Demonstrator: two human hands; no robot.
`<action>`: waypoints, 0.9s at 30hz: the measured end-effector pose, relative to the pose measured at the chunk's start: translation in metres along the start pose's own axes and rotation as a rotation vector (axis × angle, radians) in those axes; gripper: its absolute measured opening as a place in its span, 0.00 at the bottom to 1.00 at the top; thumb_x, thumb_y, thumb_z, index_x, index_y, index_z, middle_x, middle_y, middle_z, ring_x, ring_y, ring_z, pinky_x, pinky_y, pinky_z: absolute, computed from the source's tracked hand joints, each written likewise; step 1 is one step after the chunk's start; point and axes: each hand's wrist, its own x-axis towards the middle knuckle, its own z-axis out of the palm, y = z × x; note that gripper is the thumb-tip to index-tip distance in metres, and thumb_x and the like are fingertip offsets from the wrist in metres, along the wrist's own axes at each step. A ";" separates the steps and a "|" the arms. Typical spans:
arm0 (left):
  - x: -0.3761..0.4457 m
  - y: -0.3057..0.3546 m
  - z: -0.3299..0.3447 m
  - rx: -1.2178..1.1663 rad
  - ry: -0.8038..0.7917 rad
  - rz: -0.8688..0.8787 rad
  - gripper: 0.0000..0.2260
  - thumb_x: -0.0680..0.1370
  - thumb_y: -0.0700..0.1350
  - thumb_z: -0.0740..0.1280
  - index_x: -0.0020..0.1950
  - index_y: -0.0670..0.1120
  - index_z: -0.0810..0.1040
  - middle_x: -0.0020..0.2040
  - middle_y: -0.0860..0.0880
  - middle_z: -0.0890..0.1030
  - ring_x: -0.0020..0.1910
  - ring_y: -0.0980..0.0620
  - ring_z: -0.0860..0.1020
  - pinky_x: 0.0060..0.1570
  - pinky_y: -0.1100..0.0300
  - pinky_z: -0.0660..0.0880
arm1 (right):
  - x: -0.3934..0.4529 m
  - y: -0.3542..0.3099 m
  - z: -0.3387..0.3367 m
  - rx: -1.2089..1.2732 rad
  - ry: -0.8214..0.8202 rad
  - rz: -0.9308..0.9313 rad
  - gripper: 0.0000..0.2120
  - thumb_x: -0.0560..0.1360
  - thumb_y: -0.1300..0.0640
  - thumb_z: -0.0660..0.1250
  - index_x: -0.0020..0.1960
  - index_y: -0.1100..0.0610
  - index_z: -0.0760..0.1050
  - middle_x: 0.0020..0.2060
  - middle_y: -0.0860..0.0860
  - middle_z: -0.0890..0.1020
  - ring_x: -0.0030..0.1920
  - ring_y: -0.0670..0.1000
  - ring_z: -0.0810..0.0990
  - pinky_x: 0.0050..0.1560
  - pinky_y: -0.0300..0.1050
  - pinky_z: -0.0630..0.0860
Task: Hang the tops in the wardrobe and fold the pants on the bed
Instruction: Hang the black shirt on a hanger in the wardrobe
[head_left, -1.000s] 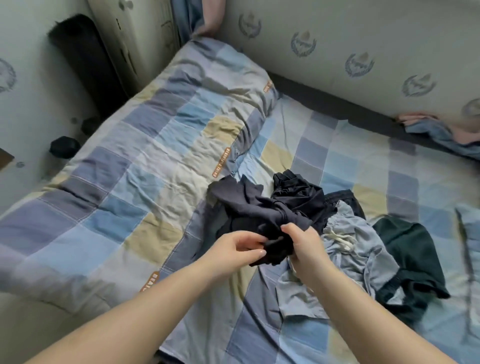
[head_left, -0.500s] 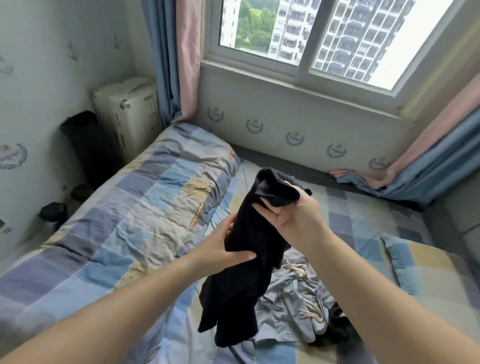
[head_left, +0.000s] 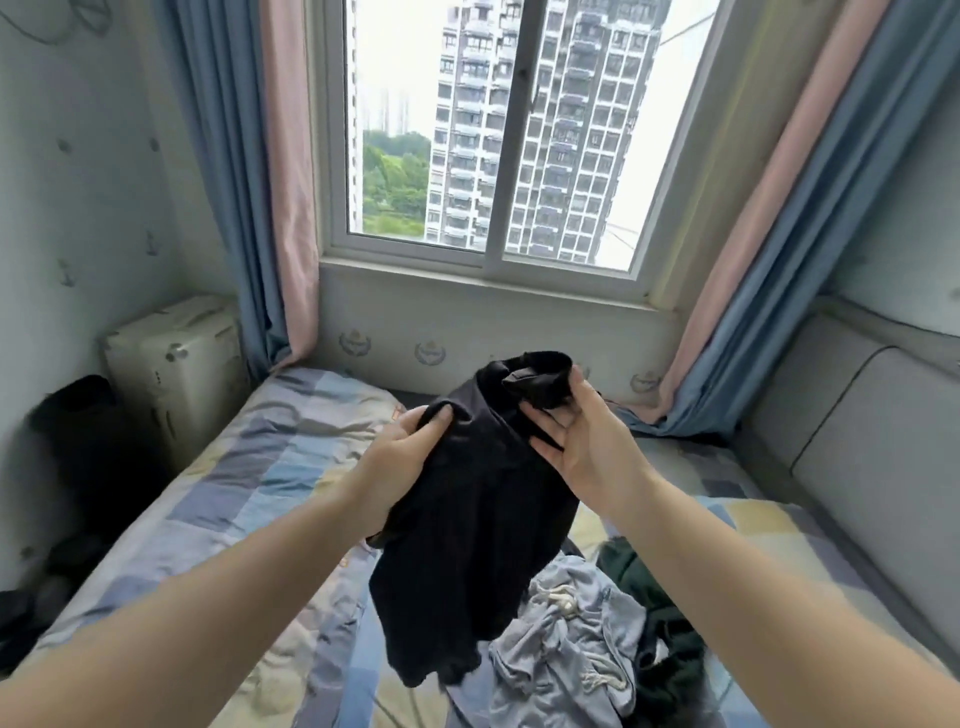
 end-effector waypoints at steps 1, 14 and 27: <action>-0.001 0.009 -0.002 -0.077 -0.009 -0.041 0.09 0.79 0.51 0.64 0.49 0.50 0.83 0.46 0.48 0.85 0.46 0.52 0.83 0.42 0.62 0.79 | -0.008 0.002 0.002 -0.083 -0.001 -0.033 0.25 0.71 0.39 0.64 0.65 0.48 0.72 0.59 0.45 0.81 0.64 0.46 0.75 0.66 0.49 0.67; -0.028 0.054 -0.008 -0.133 -0.366 -0.205 0.13 0.73 0.54 0.69 0.43 0.44 0.80 0.36 0.49 0.84 0.36 0.56 0.83 0.35 0.67 0.77 | -0.098 0.034 0.072 -0.903 0.245 -0.582 0.13 0.74 0.61 0.69 0.52 0.44 0.79 0.44 0.37 0.83 0.49 0.37 0.80 0.51 0.30 0.72; -0.101 0.084 0.032 0.799 -0.669 0.489 0.17 0.73 0.32 0.62 0.54 0.51 0.78 0.51 0.54 0.76 0.54 0.53 0.76 0.52 0.67 0.69 | -0.223 -0.020 0.057 -0.379 0.362 -0.364 0.10 0.75 0.64 0.66 0.47 0.52 0.83 0.38 0.49 0.83 0.37 0.46 0.82 0.34 0.38 0.77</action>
